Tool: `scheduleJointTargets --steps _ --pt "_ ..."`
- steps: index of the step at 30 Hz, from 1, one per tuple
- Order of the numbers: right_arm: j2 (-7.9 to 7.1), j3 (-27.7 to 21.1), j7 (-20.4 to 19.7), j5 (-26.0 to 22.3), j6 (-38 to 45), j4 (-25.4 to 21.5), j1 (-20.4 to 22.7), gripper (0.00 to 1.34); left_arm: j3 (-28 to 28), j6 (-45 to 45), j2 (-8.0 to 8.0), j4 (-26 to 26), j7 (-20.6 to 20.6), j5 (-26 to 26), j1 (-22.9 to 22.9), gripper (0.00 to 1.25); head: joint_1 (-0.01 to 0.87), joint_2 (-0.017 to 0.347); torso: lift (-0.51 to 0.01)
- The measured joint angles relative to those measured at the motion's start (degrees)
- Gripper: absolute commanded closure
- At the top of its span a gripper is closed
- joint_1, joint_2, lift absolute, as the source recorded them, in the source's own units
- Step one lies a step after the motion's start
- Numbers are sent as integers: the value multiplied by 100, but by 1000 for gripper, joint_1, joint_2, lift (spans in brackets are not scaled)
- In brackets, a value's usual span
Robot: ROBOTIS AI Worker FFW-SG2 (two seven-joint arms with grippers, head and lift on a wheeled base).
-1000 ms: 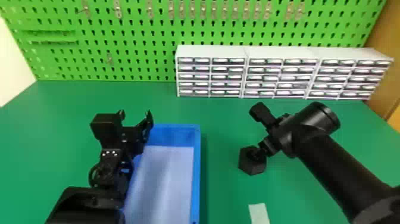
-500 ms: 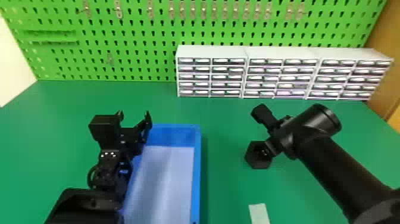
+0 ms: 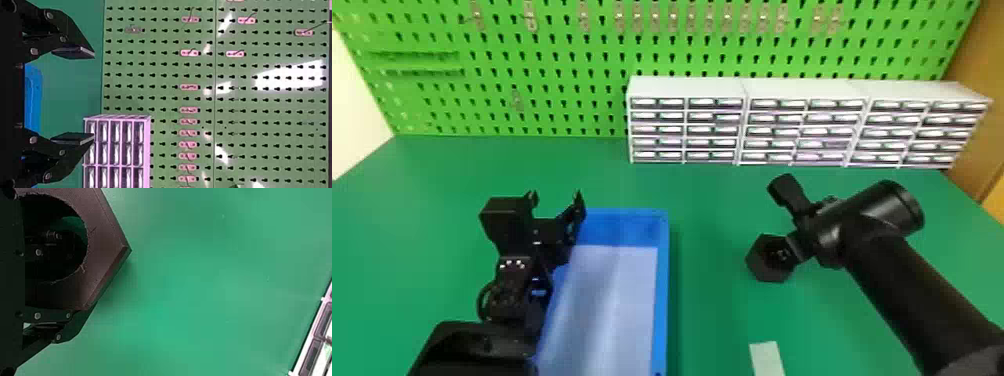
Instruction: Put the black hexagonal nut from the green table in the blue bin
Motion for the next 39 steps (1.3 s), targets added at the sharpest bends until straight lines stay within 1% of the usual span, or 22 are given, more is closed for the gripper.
scheduleJointTargets --steps 5,7,14,26,34,39 --pt "-31 -397 2 -79 37 -324 206 1084 -4 -4 0 -3 0 0 15 506 657 57 -95" --pt "-48 -595 2 -118 64 -531 315 1084 -5 -4 1 -6 0 0 21 506 657 57 -95" --pt "-70 -1069 1 -212 110 -1064 581 1084 -11 -4 -1 -7 0 0 31 506 657 57 -95" --pt "-75 -1608 -1 -369 182 -1810 997 1084 -18 -4 -2 -7 0 3 40 506 657 57 -95" --pt "-44 -1938 -14 -707 113 -2379 1280 1084 -34 -4 -2 -2 0 9 41 506 657 57 -95" --pt "-19 -2123 -226 -1137 -30 -2876 1513 1084 -40 -4 -2 0 0 18 41 506 657 57 -95"
